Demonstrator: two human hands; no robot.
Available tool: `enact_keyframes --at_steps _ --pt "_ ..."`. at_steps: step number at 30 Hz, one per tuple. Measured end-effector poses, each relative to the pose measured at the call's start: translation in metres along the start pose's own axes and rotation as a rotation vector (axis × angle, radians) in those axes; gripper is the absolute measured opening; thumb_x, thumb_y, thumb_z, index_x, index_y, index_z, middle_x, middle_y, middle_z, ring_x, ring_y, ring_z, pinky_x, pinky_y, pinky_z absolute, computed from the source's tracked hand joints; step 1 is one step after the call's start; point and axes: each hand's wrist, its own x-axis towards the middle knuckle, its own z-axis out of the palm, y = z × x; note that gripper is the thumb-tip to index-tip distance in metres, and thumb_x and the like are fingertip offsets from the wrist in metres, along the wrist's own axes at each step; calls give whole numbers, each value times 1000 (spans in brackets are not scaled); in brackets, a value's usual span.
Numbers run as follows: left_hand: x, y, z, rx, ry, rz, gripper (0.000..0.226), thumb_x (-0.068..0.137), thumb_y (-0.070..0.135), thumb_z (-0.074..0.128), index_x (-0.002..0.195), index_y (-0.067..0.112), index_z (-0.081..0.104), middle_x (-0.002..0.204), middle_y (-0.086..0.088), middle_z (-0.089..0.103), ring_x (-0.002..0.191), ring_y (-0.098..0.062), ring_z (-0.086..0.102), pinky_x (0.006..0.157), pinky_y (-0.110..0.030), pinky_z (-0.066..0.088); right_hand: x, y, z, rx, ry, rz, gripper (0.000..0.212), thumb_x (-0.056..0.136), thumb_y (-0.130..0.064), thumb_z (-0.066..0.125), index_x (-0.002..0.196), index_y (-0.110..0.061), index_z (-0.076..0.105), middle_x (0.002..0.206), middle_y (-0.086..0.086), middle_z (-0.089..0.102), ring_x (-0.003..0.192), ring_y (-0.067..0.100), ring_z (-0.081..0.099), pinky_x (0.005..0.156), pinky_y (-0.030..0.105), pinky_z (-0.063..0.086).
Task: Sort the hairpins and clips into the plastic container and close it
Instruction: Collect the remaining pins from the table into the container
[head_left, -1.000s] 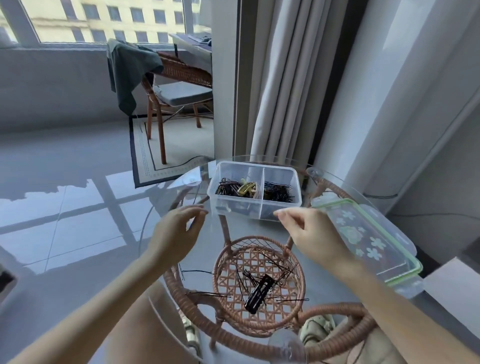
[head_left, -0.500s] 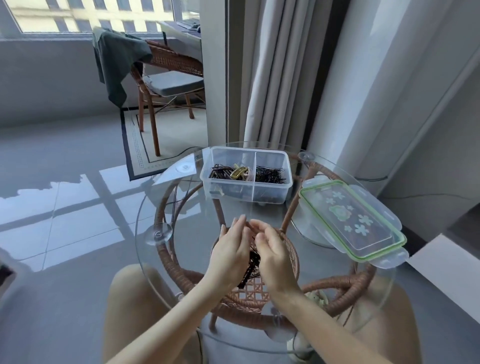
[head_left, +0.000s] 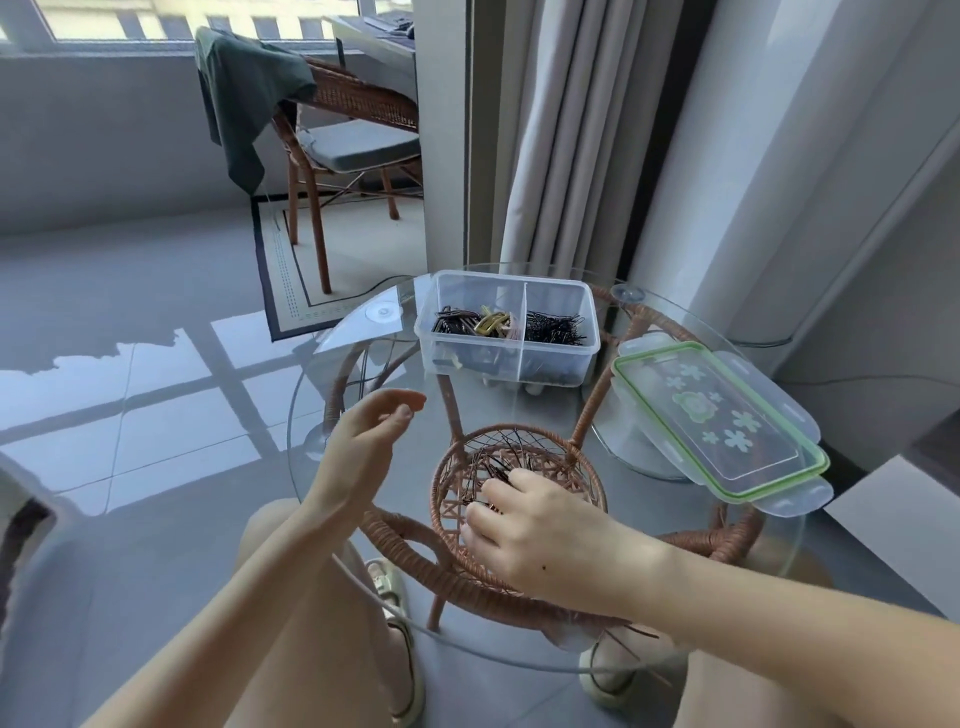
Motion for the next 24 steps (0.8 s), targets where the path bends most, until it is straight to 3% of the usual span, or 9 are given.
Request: enact_keyframes --at_steps 6,10,13,15,17,20,24 --pt "3 2 -2 -3 5 31 22 90 5 50 90 21 65 103 -5 66 106 -24 59 98 -39 42 1 10 -6 47 13 -67 19 87 -4 44 79 -14 58 74 -1 58 57 15 47 46 26 36" --pt "5 1 -3 28 -29 45 22 88 3 53 88 20 66 98 -3 68 96 -18 62 89 -30 44 -5 21 -5 139 23 -88 20 79 2 51 68 -14 54 65 -2 55 53 14 45 44 25 37" --pt "6 -2 -2 40 -47 39 26 87 1 53 85 23 66 95 0 69 93 -14 62 86 -26 44 -12 28 -1 245 7 -30 21 80 5 49 71 -12 57 67 0 59 56 17 50 46 27 42" --pt "7 -4 -2 37 -58 26 29 86 -1 52 84 25 66 94 3 69 94 -14 63 88 -27 45 -12 34 -7 453 36 95 15 81 4 52 75 -7 61 70 3 62 62 18 54 53 27 47" --pt "9 -5 -3 40 -69 18 31 86 -3 51 84 25 65 94 5 68 94 -13 62 89 -27 45 -12 44 -20 706 126 284 5 81 -4 61 78 -6 63 73 3 65 67 10 55 64 15 47" --pt "11 -9 -5 58 -75 15 33 85 -3 51 83 27 65 93 7 68 95 -13 62 90 -28 45 -4 64 -40 973 271 607 9 77 -5 71 77 -11 64 71 -3 64 62 9 57 56 18 48" --pt "16 -10 -7 102 -64 34 35 85 -2 52 77 30 64 84 10 67 82 -9 62 81 -29 47 37 111 -41 863 452 906 15 81 -10 69 74 -17 58 65 -12 57 58 -5 53 56 7 41"
